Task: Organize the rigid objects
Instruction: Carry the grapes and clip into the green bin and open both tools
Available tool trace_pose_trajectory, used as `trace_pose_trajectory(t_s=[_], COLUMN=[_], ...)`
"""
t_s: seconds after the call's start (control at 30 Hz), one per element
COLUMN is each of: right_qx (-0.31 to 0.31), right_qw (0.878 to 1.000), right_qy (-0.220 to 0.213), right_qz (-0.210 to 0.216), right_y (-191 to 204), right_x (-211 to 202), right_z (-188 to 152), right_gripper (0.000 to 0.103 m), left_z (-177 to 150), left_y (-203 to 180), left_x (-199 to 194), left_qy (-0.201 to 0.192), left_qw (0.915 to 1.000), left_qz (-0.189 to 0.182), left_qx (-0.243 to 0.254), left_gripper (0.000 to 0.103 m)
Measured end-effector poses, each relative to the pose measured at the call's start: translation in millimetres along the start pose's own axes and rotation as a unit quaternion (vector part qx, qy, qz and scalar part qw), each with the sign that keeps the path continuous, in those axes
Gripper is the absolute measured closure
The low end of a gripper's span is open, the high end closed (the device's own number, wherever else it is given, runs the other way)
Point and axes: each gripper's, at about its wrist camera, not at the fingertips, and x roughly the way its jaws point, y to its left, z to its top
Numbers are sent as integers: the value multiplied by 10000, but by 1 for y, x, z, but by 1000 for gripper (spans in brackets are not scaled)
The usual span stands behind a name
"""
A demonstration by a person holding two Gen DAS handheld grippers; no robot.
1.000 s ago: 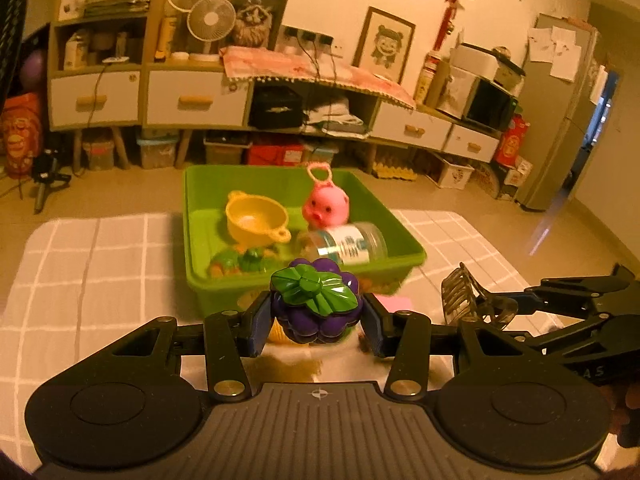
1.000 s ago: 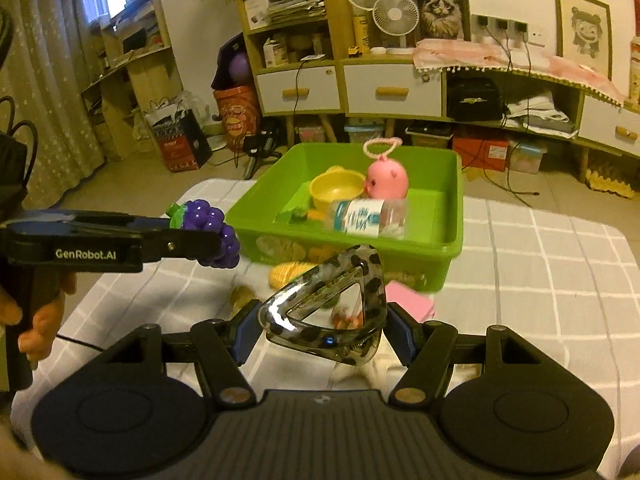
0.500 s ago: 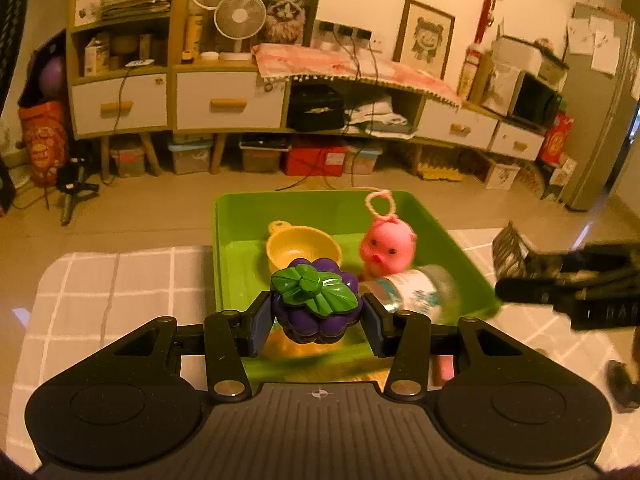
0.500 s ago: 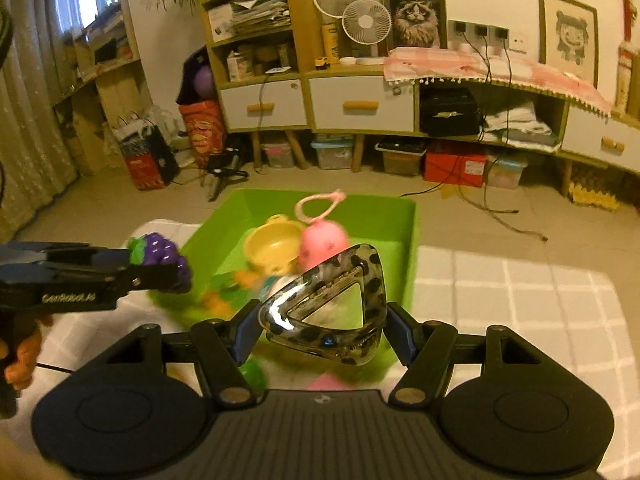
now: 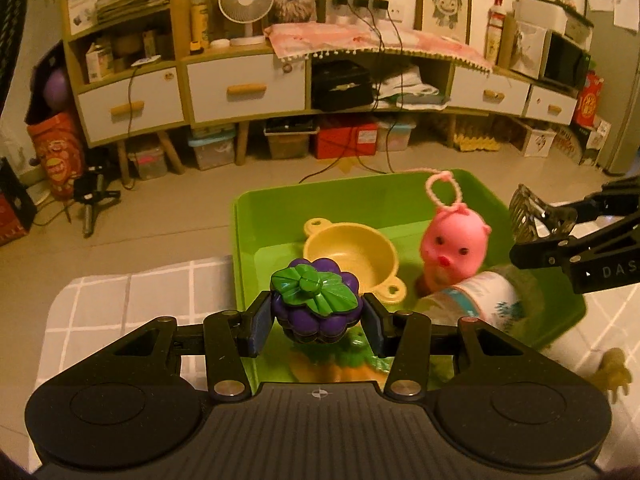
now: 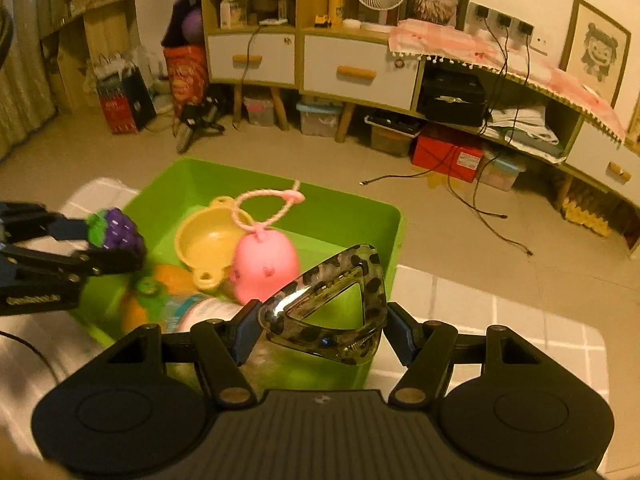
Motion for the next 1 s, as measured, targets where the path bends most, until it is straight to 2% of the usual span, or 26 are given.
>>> trace_pose_trajectory(t_s=[0.43,0.6,0.73,0.8,0.83,1.0], right_qx=[-812,-936,-949,-963,-982,-941], right_qw=[9948,9930,9925,9923,9920,9919], right_qy=[415,439,413,370,352,310], right_qz=[-461,-571,-647,-680,-717,-796], right_y=[19,22,24,25,26,26], right_x=[32,38,39,39,39,33], right_z=[13,13,14,13,13,16], right_gripper=[63,63,63,63,62,53], left_z=[15,14,14,14,15,16], left_y=[-9,-11,-11,-10,-10,-14], left_x=[29,38,38,36,35,29], left_qy=[274,341,290,199,168,124], left_qw=[9983,9974,9978,9985,9985,9984], left_qz=[328,448,400,321,325,280], left_qx=[389,456,448,406,398,471], left_gripper=[51,51,50,40,32,29])
